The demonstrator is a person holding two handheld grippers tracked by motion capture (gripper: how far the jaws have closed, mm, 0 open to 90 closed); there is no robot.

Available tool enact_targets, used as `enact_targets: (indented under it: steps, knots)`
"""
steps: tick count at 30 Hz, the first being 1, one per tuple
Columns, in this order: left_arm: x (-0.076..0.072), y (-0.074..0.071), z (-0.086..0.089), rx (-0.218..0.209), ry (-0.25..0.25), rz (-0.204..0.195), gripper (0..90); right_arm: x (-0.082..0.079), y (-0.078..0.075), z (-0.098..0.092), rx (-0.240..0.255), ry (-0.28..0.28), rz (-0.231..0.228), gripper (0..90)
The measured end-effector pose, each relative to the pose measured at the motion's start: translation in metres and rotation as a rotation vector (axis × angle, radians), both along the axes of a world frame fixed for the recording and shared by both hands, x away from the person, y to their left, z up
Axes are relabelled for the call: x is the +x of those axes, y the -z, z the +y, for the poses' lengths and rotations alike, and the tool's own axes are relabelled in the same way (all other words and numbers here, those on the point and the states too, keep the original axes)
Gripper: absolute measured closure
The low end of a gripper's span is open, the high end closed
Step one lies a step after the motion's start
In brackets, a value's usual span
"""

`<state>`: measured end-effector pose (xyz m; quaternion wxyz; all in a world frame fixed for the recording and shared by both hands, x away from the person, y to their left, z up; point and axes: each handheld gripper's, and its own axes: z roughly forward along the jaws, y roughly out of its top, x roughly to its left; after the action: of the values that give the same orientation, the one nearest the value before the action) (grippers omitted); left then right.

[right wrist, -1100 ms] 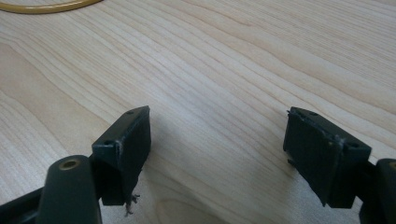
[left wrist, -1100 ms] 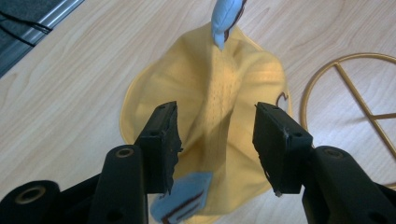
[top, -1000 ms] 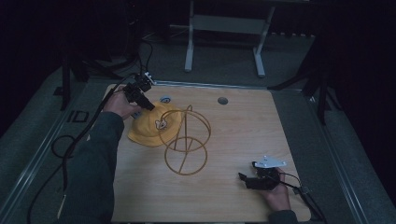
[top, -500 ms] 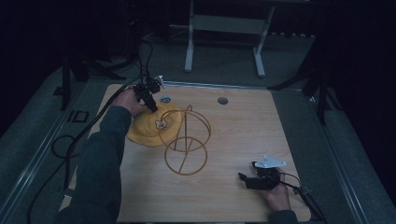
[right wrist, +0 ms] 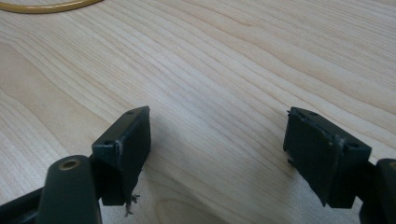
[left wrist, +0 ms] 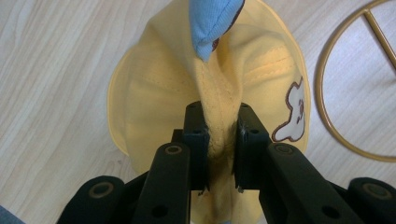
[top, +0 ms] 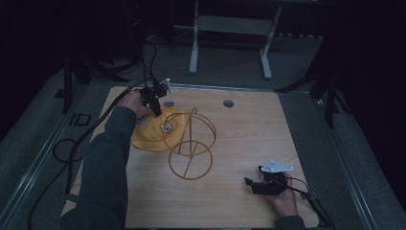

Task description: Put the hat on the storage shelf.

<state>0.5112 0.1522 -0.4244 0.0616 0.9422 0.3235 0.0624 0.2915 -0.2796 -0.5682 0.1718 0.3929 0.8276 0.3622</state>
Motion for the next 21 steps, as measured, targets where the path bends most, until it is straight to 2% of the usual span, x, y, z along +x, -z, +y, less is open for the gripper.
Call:
enact_targets:
  steps: [5, 11, 16, 21]
  knots:
    - [-0.005, -0.004, 0.002, 0.012, 0.003, -0.006, 78.5, 0.0, 0.0, 0.0, 0.0, 0.0, 0.0, 23.1]
    - [-0.011, -0.013, 0.007, -0.005, 0.005, -0.023, 78.8, 0.0, 0.0, 0.0, 0.0, 0.0, 0.0, 23.1]
    - [-0.018, -0.024, 0.013, -0.029, 0.024, -0.052, 78.8, 0.0, 0.0, 0.0, -0.001, -0.001, 0.0, 23.1]
    - [-0.024, -0.032, 0.018, -0.042, 0.038, -0.059, 78.8, 0.0, 0.0, 0.0, 0.0, 0.0, 0.0, 23.1]
